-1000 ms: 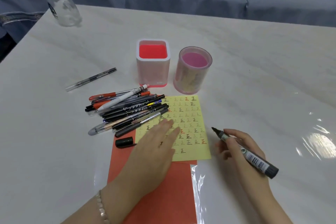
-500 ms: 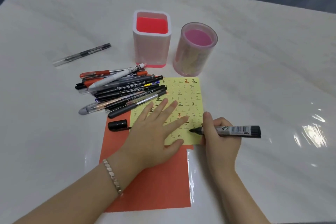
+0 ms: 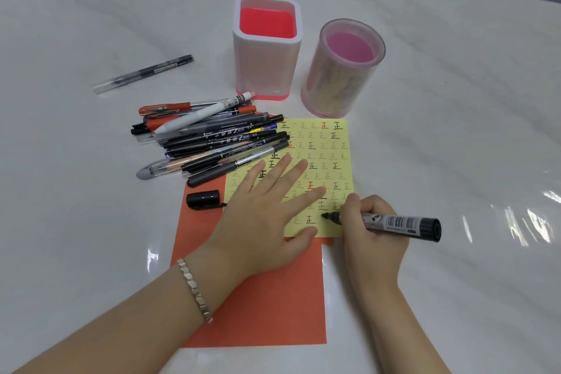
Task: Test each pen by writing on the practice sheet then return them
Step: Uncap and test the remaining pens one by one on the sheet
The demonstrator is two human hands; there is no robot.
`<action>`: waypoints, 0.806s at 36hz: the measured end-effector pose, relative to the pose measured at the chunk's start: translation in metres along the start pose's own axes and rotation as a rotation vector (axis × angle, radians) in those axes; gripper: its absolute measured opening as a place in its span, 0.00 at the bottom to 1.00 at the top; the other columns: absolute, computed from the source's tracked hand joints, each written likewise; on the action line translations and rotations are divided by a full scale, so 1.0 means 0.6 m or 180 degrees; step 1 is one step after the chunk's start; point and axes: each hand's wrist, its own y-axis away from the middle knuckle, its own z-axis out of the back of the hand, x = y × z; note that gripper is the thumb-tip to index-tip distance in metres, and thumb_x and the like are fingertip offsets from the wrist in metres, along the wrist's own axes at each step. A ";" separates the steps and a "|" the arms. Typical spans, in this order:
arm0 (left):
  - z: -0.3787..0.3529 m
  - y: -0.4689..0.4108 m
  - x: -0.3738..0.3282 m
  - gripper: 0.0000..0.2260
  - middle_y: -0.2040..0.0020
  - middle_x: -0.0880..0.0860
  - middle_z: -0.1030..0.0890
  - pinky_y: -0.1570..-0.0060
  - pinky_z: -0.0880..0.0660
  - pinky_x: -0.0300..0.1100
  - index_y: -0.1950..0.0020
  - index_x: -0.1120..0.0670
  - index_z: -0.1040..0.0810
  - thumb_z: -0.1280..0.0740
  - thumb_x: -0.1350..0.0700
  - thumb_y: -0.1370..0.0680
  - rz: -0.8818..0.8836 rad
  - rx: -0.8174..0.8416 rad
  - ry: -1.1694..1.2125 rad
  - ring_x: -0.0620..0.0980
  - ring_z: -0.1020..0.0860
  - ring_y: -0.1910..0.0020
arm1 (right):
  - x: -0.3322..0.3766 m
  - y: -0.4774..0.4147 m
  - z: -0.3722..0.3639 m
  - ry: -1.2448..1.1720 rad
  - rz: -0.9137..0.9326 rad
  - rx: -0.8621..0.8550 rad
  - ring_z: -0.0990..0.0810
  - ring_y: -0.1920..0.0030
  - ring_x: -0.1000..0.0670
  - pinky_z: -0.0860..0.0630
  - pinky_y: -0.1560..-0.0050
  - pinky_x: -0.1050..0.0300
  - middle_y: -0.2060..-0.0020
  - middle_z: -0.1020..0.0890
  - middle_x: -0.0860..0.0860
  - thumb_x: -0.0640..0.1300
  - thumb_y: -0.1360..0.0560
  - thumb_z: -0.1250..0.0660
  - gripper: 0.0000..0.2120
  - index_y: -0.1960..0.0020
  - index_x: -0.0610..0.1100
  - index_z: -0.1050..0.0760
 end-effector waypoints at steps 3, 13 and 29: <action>0.000 0.000 0.000 0.23 0.28 0.54 0.34 0.31 0.46 0.55 0.33 0.44 0.29 0.42 0.40 0.26 0.0004 -0.0012 0.0013 0.54 0.39 0.27 | -0.001 0.000 0.000 0.0009 0.0024 0.0049 0.33 0.77 0.58 0.36 0.73 0.71 0.81 0.31 0.55 0.44 0.33 0.37 0.13 0.73 0.40 0.35; 0.000 0.000 0.000 0.23 0.28 0.53 0.34 0.31 0.45 0.55 0.32 0.44 0.29 0.43 0.40 0.26 0.0006 -0.0024 0.0017 0.54 0.39 0.27 | -0.009 -0.002 0.000 0.0128 0.0122 0.0012 0.32 0.77 0.57 0.35 0.73 0.71 0.80 0.31 0.53 0.39 0.28 0.34 0.17 0.72 0.36 0.34; -0.001 -0.001 0.000 0.23 0.28 0.53 0.34 0.30 0.46 0.54 0.33 0.44 0.28 0.42 0.41 0.26 0.0019 -0.0040 0.0040 0.54 0.40 0.27 | -0.001 -0.001 0.001 -0.0083 -0.0002 -0.0099 0.35 0.78 0.56 0.37 0.76 0.69 0.79 0.33 0.51 0.41 0.30 0.36 0.17 0.70 0.30 0.36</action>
